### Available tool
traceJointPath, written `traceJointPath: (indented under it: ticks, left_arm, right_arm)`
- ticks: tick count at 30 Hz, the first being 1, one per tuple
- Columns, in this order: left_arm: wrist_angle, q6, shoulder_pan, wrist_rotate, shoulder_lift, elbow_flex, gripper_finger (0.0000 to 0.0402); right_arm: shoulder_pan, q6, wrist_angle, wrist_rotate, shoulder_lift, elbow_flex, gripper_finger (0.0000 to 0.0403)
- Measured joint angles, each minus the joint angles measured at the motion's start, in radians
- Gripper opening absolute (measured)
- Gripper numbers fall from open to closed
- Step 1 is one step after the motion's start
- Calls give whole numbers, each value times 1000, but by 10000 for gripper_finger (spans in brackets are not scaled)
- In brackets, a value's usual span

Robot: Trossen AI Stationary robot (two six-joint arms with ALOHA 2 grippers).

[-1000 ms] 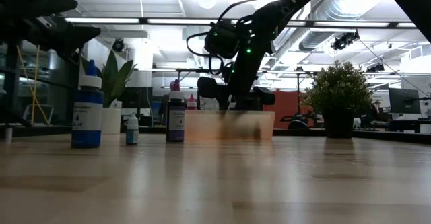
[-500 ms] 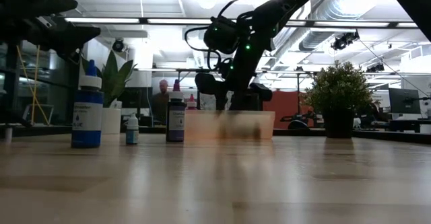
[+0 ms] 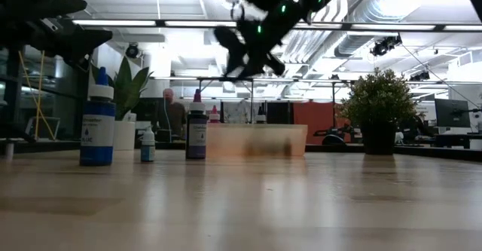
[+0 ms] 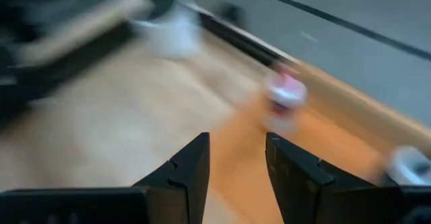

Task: Pick & Place food coloring
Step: Put the small blue food coloring bottle into the orange bin

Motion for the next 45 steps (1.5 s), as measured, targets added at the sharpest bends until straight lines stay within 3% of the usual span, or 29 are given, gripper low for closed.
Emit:
traceJointPath:
  ticks: [3, 9, 12, 19, 25, 29, 37, 45]
  left_arm:
    - [0, 0, 0, 0, 0, 0, 271]
    - [0, 0, 0, 0, 0, 0, 271]
    - [0, 0, 0, 0, 0, 0, 271]
    - [0, 0, 0, 0, 0, 0, 271]
    - [0, 0, 0, 0, 0, 0, 271]
    - [0, 0, 0, 0, 0, 0, 271]
    - [0, 0, 0, 0, 0, 0, 271]
    - [0, 0, 0, 0, 0, 0, 271]
  right_arm:
    - [12, -107, 102, -155, -34, 0, 134]
    - [48, -249, 126, -235, -77, 54, 134]
    - [74, -338, 13, -232, -78, 161, 134]
    - [138, -419, -426, -230, -45, 411, 134]
    - [208, -444, -649, -320, -21, 428, 134]
    - [244, -486, -762, -313, 19, 427, 134]
    - [308, -487, -775, -335, 95, 427, 134]
    - [360, -601, -717, -360, 206, 437, 134]
